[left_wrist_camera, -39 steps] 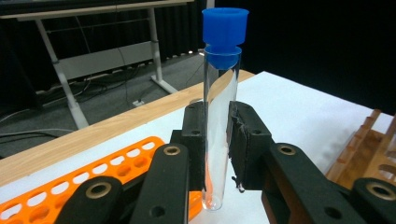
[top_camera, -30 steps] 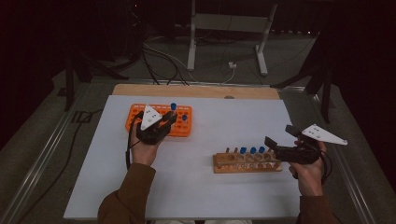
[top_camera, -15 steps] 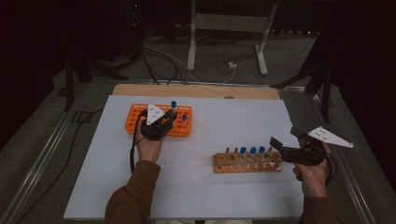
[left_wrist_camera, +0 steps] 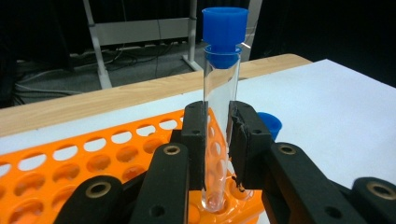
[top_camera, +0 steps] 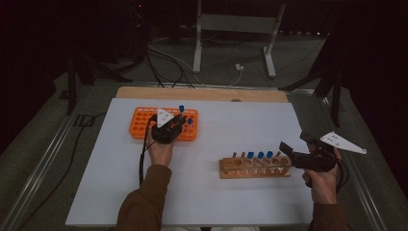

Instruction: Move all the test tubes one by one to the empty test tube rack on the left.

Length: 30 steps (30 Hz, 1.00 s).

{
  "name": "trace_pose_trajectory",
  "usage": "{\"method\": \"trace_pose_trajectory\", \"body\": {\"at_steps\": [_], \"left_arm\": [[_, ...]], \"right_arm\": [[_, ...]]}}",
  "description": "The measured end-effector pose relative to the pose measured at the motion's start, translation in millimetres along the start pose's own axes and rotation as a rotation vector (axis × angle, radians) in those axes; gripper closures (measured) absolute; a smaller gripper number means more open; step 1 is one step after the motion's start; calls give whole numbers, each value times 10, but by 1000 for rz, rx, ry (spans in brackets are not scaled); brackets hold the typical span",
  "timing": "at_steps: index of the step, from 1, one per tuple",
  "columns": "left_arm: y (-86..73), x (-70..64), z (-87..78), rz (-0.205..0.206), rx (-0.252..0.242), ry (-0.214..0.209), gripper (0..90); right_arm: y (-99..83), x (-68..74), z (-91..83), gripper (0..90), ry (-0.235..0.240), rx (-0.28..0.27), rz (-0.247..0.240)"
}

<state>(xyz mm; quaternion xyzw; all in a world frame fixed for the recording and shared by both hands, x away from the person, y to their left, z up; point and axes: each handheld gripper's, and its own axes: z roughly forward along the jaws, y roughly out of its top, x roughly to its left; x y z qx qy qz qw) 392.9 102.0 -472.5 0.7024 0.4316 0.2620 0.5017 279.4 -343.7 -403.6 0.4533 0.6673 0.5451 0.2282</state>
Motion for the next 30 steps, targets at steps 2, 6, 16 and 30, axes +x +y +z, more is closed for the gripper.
{"method": "trace_pose_trajectory", "body": {"at_steps": [2,6,16,30], "left_arm": [[-29,-1,41,1,14,2,781],[-110,-18,99,18,65,8,780],[-196,-38,150,41,153,7,790],[-250,-43,137,55,181,0,788]], "right_arm": [[-1,0,2,0,5,-2,1],[-1,-3,-3,1,8,-5,7],[-19,8,23,0,17,5,4],[-14,37,21,1,29,3,-13]]}}
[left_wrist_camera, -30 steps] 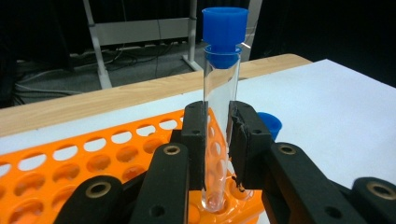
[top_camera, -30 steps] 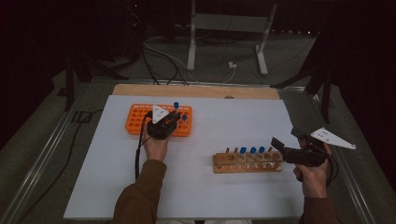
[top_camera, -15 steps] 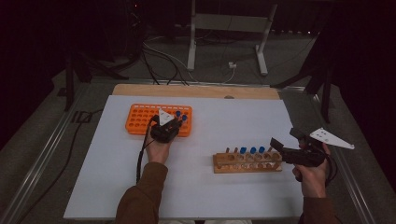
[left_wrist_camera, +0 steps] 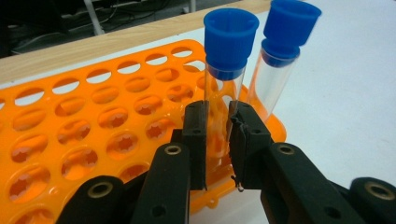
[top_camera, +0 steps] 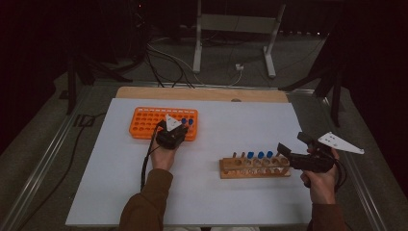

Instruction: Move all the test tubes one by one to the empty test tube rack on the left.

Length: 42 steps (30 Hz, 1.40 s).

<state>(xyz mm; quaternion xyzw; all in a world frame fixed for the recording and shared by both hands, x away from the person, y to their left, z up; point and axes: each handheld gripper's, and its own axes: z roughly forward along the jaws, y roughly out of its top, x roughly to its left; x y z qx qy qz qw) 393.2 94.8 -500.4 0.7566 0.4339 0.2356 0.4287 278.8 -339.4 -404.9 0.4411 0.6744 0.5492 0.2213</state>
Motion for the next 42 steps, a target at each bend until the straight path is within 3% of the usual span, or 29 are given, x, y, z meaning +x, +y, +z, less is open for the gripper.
{"method": "trace_pose_trajectory", "body": {"at_steps": [4,6,9,14,18,20,26,28,35,40,42], "left_arm": [[4,11,-8,-6,6,-9,782],[-3,39,-16,-51,-1,-35,750],[-27,83,-59,-101,-7,-72,611],[-51,163,-269,-168,-68,-95,523],[-36,201,-452,-191,-89,-133,433],[-32,191,-554,-174,-104,-125,356],[-45,173,-846,-173,-145,-123,125],[-52,160,-930,-165,-153,-105,27],[-112,100,-1165,-116,-159,-72,9],[-214,29,-1275,-88,-150,-81,10],[-218,30,-1296,-96,-157,-83,10]], "right_arm": [[-4,3,10,1,1,3,1],[-3,7,11,1,2,5,0],[-1,12,8,1,-4,9,-11],[-10,12,23,1,-11,23,-13],[-21,33,44,15,-11,42,-31],[-27,46,56,41,-11,50,-42],[-69,59,111,94,1,76,-47],[-83,58,122,159,10,81,-47],[-173,79,161,367,30,117,-99],[-263,102,216,536,38,154,-121],[-294,103,232,614,51,164,-122]]}}
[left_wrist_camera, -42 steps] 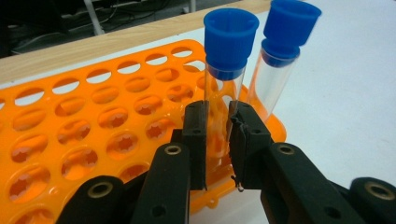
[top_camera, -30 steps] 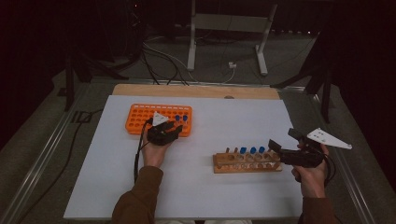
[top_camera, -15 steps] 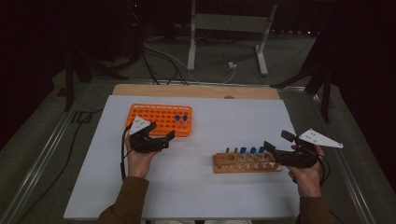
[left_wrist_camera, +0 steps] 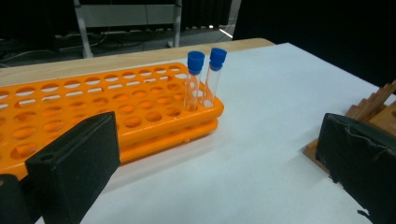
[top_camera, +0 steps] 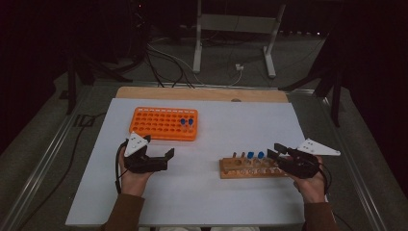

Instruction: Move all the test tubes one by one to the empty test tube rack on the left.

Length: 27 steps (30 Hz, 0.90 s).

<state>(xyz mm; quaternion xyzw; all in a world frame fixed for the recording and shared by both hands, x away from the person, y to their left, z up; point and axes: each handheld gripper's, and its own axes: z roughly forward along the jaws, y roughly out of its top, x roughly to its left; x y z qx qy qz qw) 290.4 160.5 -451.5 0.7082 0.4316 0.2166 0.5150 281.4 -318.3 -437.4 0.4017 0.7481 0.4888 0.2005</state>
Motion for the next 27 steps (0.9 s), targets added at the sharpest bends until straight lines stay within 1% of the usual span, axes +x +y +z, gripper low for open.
{"method": "trace_pose_trajectory", "body": {"at_steps": [2,3,4,5,7,10,11,14,17,23,27], "left_arm": [[22,0,-12,-17,-22,-8,10],[33,-8,-17,-15,-30,-8,10],[45,-17,-24,-10,-34,-7,10],[56,-28,-32,-9,-40,-9,10],[80,-45,-53,2,-48,-5,10],[111,-50,-87,4,-66,-5,10],[118,-46,-97,5,-71,-2,10],[124,-21,-120,-1,-77,5,10],[121,9,-139,-11,-82,15,10],[132,49,-189,-21,-98,27,10],[143,57,-212,-13,-97,38,10]], "right_arm": [[-21,10,18,669,18,12,-1],[-29,21,25,700,15,18,-10],[-35,29,26,719,26,21,-11],[-39,35,32,734,23,22,-17],[-57,45,48,738,18,28,-16],[-100,44,73,746,27,46,-10],[-116,42,75,747,34,43,-2],[-143,31,82,748,38,50,10],[-190,35,135,756,41,83,6],[-192,53,154,767,39,80,1],[-167,73,153,769,43,84,-5]]}}
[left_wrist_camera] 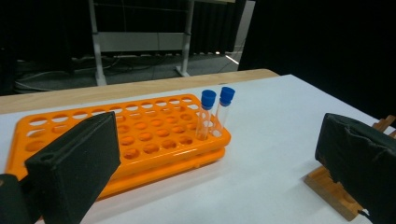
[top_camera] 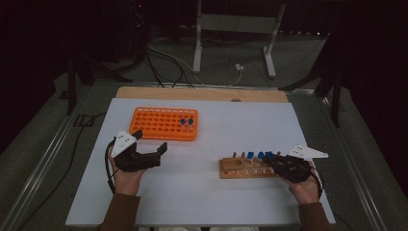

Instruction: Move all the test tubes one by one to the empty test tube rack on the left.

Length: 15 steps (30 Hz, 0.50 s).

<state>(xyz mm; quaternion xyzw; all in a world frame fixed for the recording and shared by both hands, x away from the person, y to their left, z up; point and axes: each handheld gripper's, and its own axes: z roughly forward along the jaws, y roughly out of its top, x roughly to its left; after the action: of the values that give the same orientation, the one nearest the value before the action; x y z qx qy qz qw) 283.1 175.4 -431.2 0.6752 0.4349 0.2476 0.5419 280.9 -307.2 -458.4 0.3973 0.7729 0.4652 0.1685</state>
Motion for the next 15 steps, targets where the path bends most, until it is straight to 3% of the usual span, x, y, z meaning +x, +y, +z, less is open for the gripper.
{"method": "trace_pose_trajectory", "body": {"at_steps": [4,6,15], "left_arm": [[3,8,-4,7,4,2,10],[3,17,1,6,8,3,9],[7,1,7,28,26,8,9]], "right_arm": [[86,36,-43,769,-2,-1,-7],[136,23,-71,769,0,13,17],[428,2,-309,769,-4,-26,26]]}}
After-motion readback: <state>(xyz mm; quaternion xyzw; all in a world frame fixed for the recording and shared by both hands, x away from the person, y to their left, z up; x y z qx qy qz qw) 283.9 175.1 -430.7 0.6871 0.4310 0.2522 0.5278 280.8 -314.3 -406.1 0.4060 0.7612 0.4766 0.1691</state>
